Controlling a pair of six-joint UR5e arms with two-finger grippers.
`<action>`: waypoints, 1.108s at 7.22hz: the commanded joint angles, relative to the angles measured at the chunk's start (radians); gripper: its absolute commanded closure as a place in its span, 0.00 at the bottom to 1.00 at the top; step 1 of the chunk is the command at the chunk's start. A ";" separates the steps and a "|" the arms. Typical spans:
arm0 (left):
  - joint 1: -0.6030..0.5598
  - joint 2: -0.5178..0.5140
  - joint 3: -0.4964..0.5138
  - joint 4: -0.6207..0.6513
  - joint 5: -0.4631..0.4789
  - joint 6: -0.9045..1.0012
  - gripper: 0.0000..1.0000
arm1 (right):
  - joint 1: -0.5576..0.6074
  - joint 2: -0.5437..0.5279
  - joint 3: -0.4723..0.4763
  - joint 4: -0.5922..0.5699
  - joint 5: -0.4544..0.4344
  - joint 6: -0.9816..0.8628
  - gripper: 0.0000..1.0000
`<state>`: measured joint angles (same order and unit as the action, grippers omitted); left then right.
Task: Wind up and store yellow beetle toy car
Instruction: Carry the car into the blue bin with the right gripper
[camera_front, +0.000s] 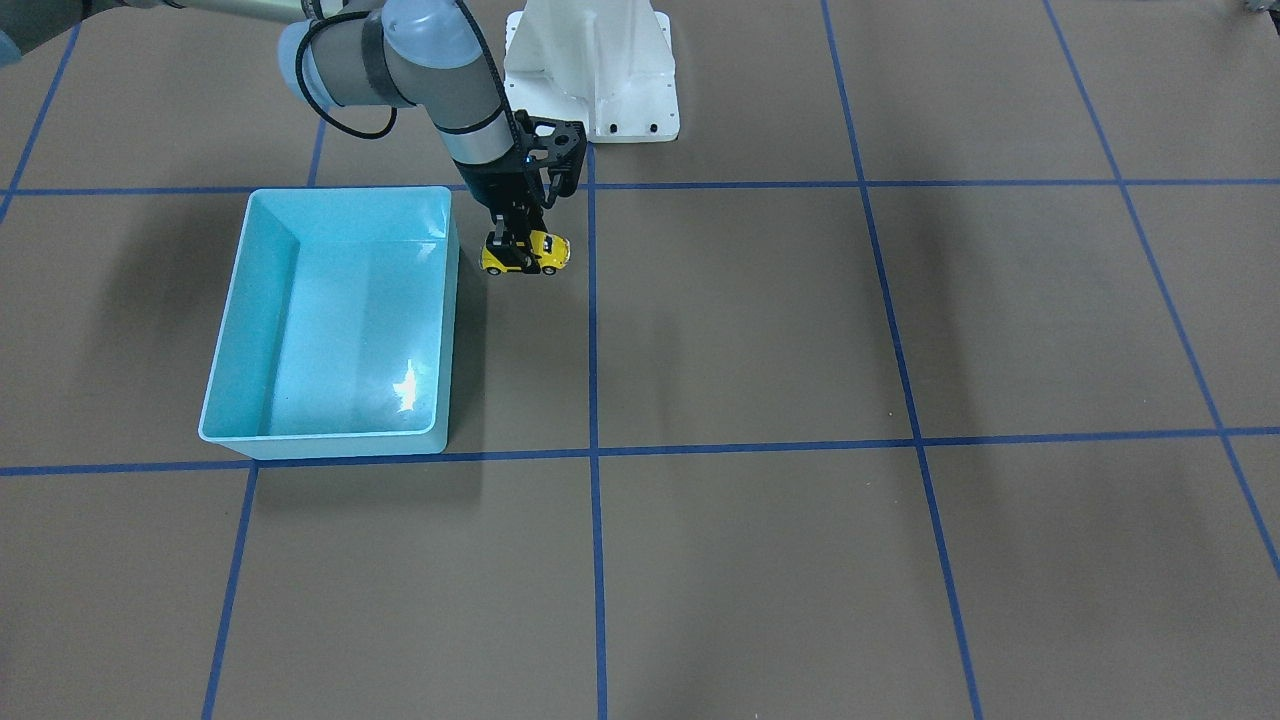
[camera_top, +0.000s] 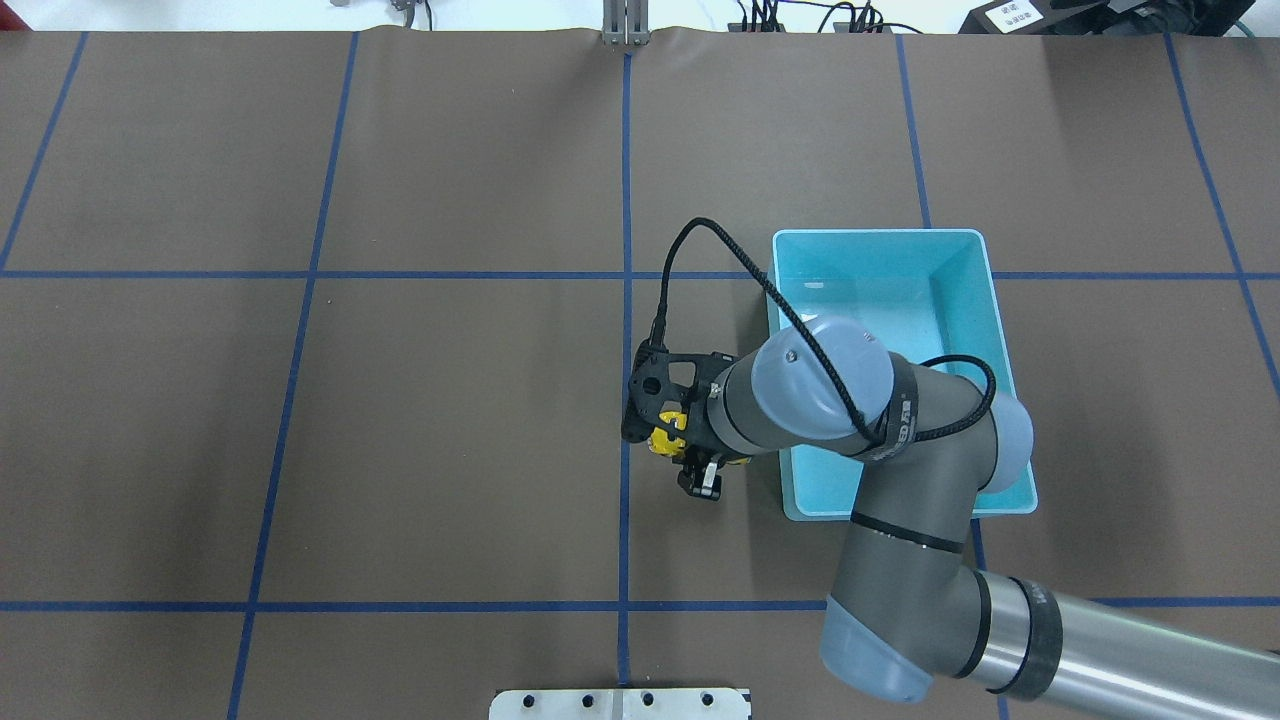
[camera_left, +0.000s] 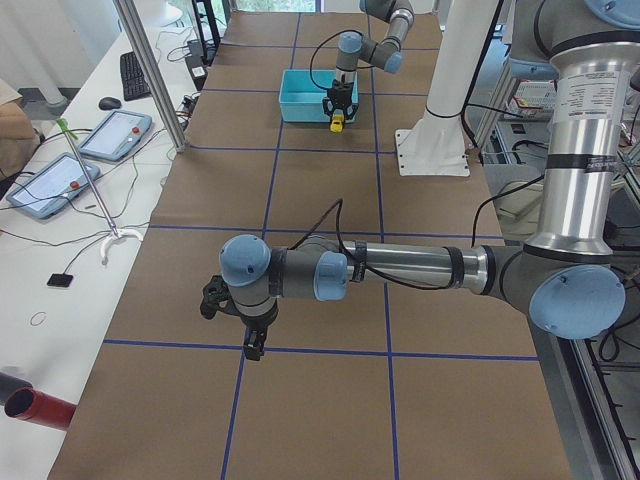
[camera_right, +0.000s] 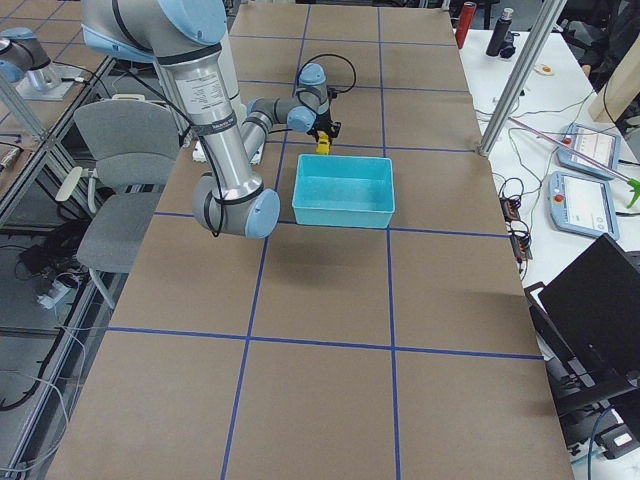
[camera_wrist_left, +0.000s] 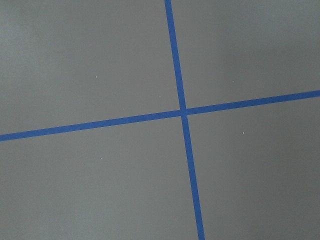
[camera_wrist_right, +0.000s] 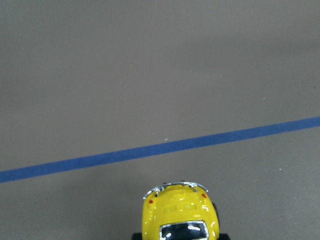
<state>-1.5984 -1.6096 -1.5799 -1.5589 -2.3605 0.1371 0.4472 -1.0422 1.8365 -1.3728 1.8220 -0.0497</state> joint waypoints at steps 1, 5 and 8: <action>0.000 -0.001 -0.006 -0.003 0.003 -0.001 0.00 | 0.222 0.053 0.070 -0.131 0.243 -0.042 1.00; 0.000 0.000 0.011 -0.003 -0.005 -0.001 0.00 | 0.317 -0.194 0.118 -0.094 0.297 -0.361 1.00; 0.000 0.002 0.020 -0.006 -0.005 0.001 0.00 | 0.265 -0.282 -0.052 0.171 0.276 -0.360 1.00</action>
<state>-1.5984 -1.6079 -1.5637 -1.5642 -2.3653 0.1379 0.7297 -1.3046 1.8754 -1.3224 2.1029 -0.4099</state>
